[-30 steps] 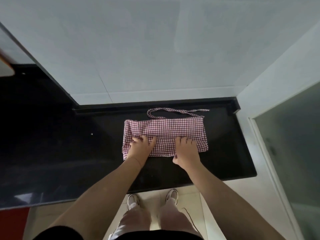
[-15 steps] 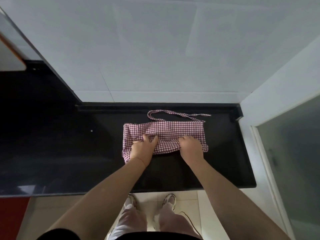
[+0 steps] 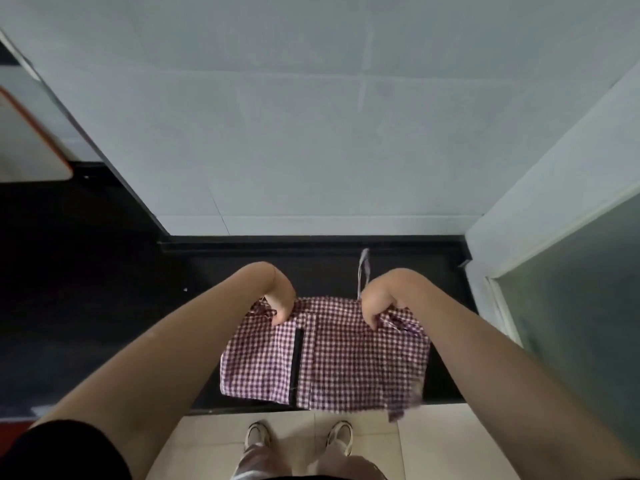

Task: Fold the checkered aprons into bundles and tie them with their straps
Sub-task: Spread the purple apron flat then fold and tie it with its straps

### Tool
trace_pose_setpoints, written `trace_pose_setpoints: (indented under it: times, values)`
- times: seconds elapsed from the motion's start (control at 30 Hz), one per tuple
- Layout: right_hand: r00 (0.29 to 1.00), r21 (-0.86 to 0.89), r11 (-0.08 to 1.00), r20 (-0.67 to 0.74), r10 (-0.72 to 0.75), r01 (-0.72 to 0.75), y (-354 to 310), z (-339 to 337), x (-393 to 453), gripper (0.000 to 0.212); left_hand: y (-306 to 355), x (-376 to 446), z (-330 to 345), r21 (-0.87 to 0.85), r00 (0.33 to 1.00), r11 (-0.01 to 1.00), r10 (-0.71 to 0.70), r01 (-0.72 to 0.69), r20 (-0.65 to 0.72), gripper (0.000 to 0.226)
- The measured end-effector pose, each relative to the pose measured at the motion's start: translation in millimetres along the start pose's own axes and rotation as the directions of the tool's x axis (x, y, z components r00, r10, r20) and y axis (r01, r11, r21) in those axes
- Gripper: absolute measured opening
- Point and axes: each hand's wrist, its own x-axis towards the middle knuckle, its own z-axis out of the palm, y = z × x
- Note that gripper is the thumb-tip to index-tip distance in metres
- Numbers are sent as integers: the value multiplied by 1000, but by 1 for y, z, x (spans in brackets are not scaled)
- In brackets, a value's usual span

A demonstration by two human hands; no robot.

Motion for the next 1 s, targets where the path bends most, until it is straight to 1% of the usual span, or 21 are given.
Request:
trace_pose_setpoints:
  times: [0.1, 0.2, 0.27, 0.33, 0.37, 0.4, 0.47, 0.5, 0.53, 0.57, 0.6, 0.63, 0.67, 0.7, 0.73, 0.77, 0.83, 0.87, 0.9, 0.93, 1.0]
  values:
    - [986, -110, 994, -164, -10, -8, 2, -7, 9, 40, -5, 4, -1, -152, 993, 988, -43, 26, -111, 39]
    - [965, -47, 999, -262, 1, -14, 5, -6, 28, 42, -4, 21, 5, -283, 963, 958, -117, 45, -243, 31]
    - [973, -1, 1000, -232, 16, -17, 4, -2, 37, 41, 3, 25, 7, -305, 968, 949, -149, 82, -204, 36]
    - [989, -24, 999, -145, 18, -22, 4, -1, 44, 44, 10, 23, 7, -301, 984, 946, -154, 121, -88, 44]
    - [994, -50, 998, -105, 17, -23, 4, -1, 47, 46, 10, 24, 8, -290, 987, 949, -149, 125, -64, 44]
    - [994, -59, 998, -108, 14, -21, 4, -2, 50, 46, 7, 30, 9, -285, 986, 952, -144, 115, -84, 41]
    - [976, 17, 1000, -218, -12, 16, 6, -3, 60, 39, -1, 45, 12, -333, 959, 939, -165, 82, -230, 31]
    - [951, 59, 997, -307, -20, 40, 7, -2, 65, 35, -5, 52, 15, -340, 920, 938, -197, 75, -338, 29]
    - [907, 60, 997, -420, -27, 57, 9, 0, 69, 32, -8, 60, 19, -321, 858, 943, -236, 89, -455, 31]
    - [827, 13, 998, -561, -40, 57, 12, 1, 73, 29, -9, 66, 24, -287, 771, 951, -268, 115, -578, 37]
    - [697, -56, 998, -714, -70, 43, 15, 3, 79, 28, -10, 72, 30, -248, 665, 959, -277, 140, -694, 42]
    - [542, -104, 994, -835, -97, 18, 20, 6, 86, 27, -8, 74, 35, -227, 562, 965, -262, 133, -784, 45]
    - [407, -113, 994, -907, -106, 7, 23, 9, 90, 26, -4, 75, 39, -217, 494, 973, -229, 83, -839, 45]
    - [308, -112, 993, -945, -113, 20, 24, 12, 93, 24, 1, 75, 43, -192, 462, 981, -175, 10, -869, 45]
    - [247, -133, 990, -958, -142, 52, 23, 15, 96, 20, 6, 75, 48, -152, 467, 987, -112, -50, -877, 46]
    - [218, -164, 982, -959, -181, 92, 23, 21, 98, 17, 14, 77, 52, -115, 500, 990, -60, -80, -864, 48]
    - [202, -239, 956, -941, -272, 173, 17, 39, 101, 16, 30, 84, 63, -89, 581, 993, -29, -74, -813, 58]
    - [209, -259, 942, -930, -303, 212, 14, 49, 104, 21, 37, 92, 69, -98, 633, 993, -38, -60, -773, 64]
    - [235, -267, 934, -917, -322, 239, 13, 60, 111, 29, 43, 101, 75, -106, 685, 994, -51, -39, -727, 69]
    - [286, -266, 933, -899, -330, 242, 12, 70, 118, 38, 46, 109, 81, -108, 727, 994, -63, -16, -684, 74]
    - [425, -232, 952, -855, -297, 197, 18, 89, 134, 53, 49, 122, 94, -105, 764, 994, -79, 14, -640, 80]
